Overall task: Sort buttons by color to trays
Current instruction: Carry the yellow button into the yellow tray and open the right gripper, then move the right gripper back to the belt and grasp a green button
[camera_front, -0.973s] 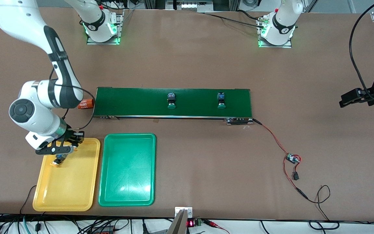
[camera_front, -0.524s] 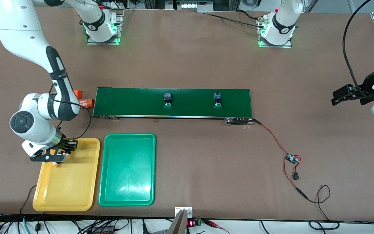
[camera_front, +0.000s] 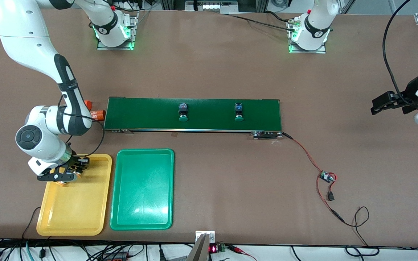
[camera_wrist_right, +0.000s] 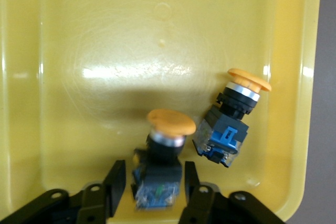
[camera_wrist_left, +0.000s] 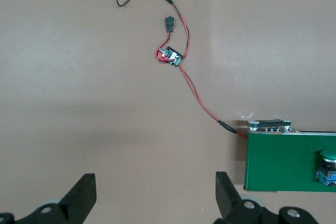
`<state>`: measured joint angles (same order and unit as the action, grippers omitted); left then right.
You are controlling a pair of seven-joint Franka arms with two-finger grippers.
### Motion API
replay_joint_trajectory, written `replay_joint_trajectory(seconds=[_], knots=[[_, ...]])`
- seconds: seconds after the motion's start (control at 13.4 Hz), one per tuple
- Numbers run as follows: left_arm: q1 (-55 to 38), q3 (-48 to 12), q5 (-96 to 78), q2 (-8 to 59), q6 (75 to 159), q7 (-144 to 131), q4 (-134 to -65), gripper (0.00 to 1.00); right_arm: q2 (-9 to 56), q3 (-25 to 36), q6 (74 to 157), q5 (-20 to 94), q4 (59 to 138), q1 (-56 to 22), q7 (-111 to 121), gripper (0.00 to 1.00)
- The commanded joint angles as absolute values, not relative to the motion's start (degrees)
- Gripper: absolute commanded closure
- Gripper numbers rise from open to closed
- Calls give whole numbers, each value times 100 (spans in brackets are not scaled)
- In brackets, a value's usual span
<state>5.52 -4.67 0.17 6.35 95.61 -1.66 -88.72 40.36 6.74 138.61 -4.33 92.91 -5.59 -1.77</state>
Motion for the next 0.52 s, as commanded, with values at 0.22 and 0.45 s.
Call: replay_joint_trajectory(seconds=[0.22, 0.45], knots=[[580, -510, 9, 519, 9519, -448, -8728, 0, 3509, 668, 13790, -352, 9622, -624, 9, 0], [563, -527, 9, 475, 9213, -448, -8736, 0, 2527, 642, 13790, -343, 10692, -650, -96, 0]])
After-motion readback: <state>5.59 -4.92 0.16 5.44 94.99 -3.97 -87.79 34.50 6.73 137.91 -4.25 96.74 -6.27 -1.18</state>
